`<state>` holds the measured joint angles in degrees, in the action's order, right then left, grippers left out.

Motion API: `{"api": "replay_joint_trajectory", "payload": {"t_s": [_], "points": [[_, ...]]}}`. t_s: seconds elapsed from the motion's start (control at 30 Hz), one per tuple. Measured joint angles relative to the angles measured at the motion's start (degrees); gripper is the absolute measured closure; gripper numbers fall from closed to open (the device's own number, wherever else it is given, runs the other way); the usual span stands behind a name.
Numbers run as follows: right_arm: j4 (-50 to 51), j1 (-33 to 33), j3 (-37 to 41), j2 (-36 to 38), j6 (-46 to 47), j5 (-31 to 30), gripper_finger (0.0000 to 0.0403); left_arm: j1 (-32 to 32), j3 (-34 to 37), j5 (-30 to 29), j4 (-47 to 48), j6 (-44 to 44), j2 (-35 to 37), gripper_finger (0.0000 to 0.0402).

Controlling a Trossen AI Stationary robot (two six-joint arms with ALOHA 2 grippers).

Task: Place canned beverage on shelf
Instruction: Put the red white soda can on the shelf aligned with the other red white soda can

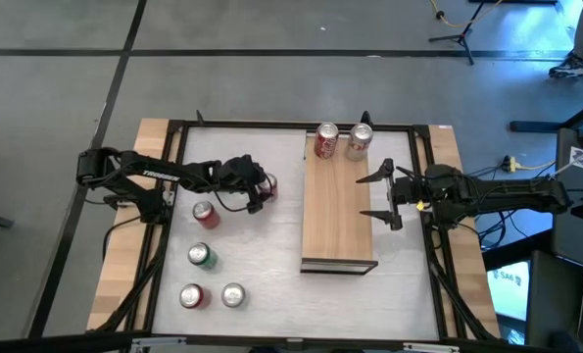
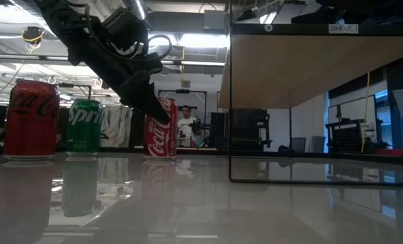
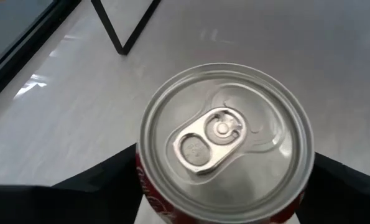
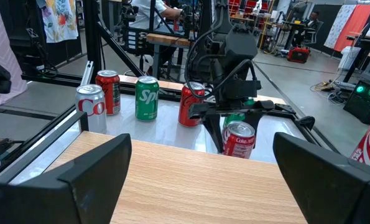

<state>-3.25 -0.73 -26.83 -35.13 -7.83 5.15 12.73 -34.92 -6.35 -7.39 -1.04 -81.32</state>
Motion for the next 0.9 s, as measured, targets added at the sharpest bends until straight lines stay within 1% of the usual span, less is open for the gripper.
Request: {"api": "replay_joint_trajectory", "payload": {"t_s": [0.13,0.23,0.33,0.4,0.57,0.77,0.9], "points": [[0.0,0.02,0.0,0.01,0.01,0.0,0.0017,0.0,0.0,0.07,-0.01,-0.11,0.14,0.012],[-0.01,0.0,0.0,0.01,0.01,0.0,0.0017,0.0,-0.95,0.25,1.56,-0.16,0.3,0.0122],[-0.02,0.02,0.0,-0.01,0.01,0.02,0.0017,-0.02,-3.62,1.65,4.1,-0.32,0.55,0.0121],[-0.02,0.0,0.0,0.01,0.02,0.0,0.0017,-0.04,-6.58,2.18,6.52,-0.3,0.74,0.0121],[-0.04,0.0,0.0,0.01,0.02,0.02,0.0017,-0.04,-14.95,3.0,19.04,0.36,0.85,0.0121],[-0.09,0.01,0.0,0.01,0.01,0.01,0.0017,-0.04,-26.99,2.93,30.3,0.46,0.85,0.0121],[-0.14,0.0,0.0,1.24,0.02,0.02,0.0017,-0.04,-33.16,3.06,31.31,0.46,0.85,0.0121]]}}
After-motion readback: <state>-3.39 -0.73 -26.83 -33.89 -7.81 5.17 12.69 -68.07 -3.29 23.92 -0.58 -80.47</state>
